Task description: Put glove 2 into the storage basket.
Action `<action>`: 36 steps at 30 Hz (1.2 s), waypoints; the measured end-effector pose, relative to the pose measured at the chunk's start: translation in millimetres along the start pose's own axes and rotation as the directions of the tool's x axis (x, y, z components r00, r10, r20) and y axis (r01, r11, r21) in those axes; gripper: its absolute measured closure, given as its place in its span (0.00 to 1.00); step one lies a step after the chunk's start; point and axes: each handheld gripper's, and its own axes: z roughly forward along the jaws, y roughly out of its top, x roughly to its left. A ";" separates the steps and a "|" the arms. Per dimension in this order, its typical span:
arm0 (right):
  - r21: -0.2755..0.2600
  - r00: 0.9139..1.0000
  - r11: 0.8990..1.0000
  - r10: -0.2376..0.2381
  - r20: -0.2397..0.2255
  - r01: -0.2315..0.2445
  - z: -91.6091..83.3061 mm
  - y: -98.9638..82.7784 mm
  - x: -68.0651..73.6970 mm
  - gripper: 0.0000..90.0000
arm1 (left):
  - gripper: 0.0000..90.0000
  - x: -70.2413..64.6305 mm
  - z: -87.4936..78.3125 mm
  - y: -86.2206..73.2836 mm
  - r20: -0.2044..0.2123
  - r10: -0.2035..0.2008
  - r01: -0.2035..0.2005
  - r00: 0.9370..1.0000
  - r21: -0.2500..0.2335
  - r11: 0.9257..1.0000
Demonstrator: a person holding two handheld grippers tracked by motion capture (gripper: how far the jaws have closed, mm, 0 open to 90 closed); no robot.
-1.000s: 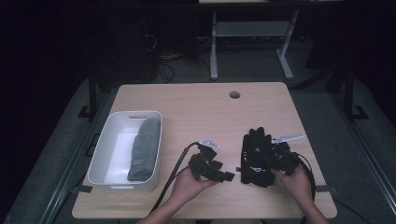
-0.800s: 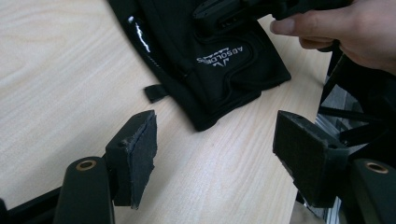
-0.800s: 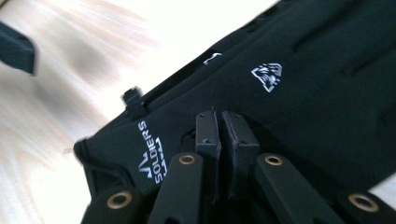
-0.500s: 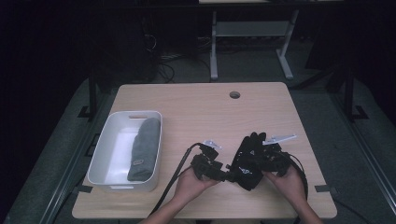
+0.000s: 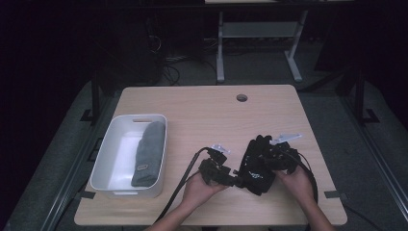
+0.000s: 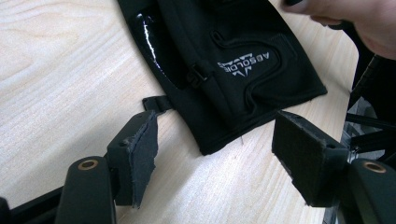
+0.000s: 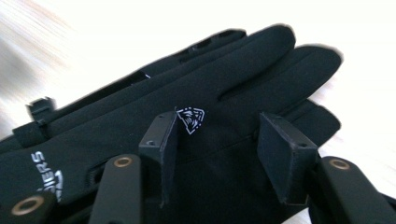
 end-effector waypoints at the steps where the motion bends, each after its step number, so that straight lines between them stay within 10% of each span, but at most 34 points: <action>1: -0.001 1.000 1.000 0.003 0.003 -0.003 0.8 0.0 0.5 0.56 | 0.35 0.2 -0.4 -0.1 0.000 -0.002 0.002 1.000 -0.004 1.000; 7: 0.007 1.000 1.000 -0.008 0.005 0.008 2.0 1.1 3.6 0.90 | 0.35 1.2 -2.3 -0.4 -0.002 -0.003 0.003 1.000 -0.006 1.000; 12: -0.016 1.000 1.000 0.002 -0.003 -0.002 -2.7 2.0 2.9 0.95 | 0.35 1.4 -3.0 -0.8 -0.001 -0.001 0.001 1.000 -0.012 1.000; 29: -0.122 0.998 0.993 0.000 -0.067 -0.008 -16.3 20.6 18.7 0.93 | 0.34 1.6 -5.9 -1.6 -0.002 -0.014 0.013 1.000 -0.032 0.999; 36: -0.116 0.996 0.990 0.071 -0.059 -0.077 -14.0 18.6 4.1 0.62 | 0.35 0.1 0.0 -0.5 0.014 -0.036 0.037 0.999 -0.041 0.998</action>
